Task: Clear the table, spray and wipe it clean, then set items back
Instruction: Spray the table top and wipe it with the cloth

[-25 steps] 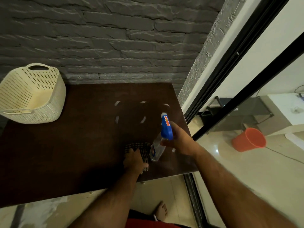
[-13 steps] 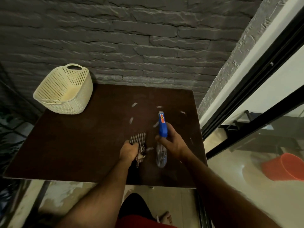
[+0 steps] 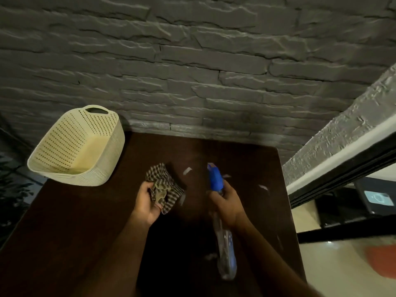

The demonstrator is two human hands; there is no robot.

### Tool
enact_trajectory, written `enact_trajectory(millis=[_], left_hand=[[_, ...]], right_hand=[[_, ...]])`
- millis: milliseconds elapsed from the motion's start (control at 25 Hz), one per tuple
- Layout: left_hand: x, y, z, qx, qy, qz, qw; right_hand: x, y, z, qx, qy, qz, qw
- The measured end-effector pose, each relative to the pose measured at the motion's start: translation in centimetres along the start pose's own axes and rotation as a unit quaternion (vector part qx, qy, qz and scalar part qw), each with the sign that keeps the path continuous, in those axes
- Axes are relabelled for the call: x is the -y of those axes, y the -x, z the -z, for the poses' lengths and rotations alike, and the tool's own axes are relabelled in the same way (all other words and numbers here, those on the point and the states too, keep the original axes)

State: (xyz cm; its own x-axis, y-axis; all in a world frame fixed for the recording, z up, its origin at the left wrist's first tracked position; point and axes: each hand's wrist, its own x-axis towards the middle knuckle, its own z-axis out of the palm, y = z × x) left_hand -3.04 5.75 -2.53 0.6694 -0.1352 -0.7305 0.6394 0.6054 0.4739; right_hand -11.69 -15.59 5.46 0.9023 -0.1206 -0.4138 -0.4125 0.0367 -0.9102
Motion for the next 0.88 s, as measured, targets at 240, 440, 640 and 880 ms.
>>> enact_trajectory(millis=[240,440,640,880], left_hand=[[-6.3,-7.7,-1.9,-0.030,-0.128,-0.111,0.985],[-8.9,-11.1,-4.5,-0.118,-0.331,-0.299,0.887],[-8.7,-15.4,-4.3,-0.152,-0.443,-0.336,0.817],[-8.0,-17.0,-8.4,-0.221,-0.500,-0.373,0.750]], right_hand=[[2.6,-9.3,-2.2,0.008,0.000,-0.033,0.999],[1.7,-11.5,-0.1,-0.008,0.014,-0.055,0.998],[1.2,-9.8,1.0,0.046,0.010,-0.117,0.992],[0.3,-10.5,0.7,0.129,-0.023,-0.135,0.982]])
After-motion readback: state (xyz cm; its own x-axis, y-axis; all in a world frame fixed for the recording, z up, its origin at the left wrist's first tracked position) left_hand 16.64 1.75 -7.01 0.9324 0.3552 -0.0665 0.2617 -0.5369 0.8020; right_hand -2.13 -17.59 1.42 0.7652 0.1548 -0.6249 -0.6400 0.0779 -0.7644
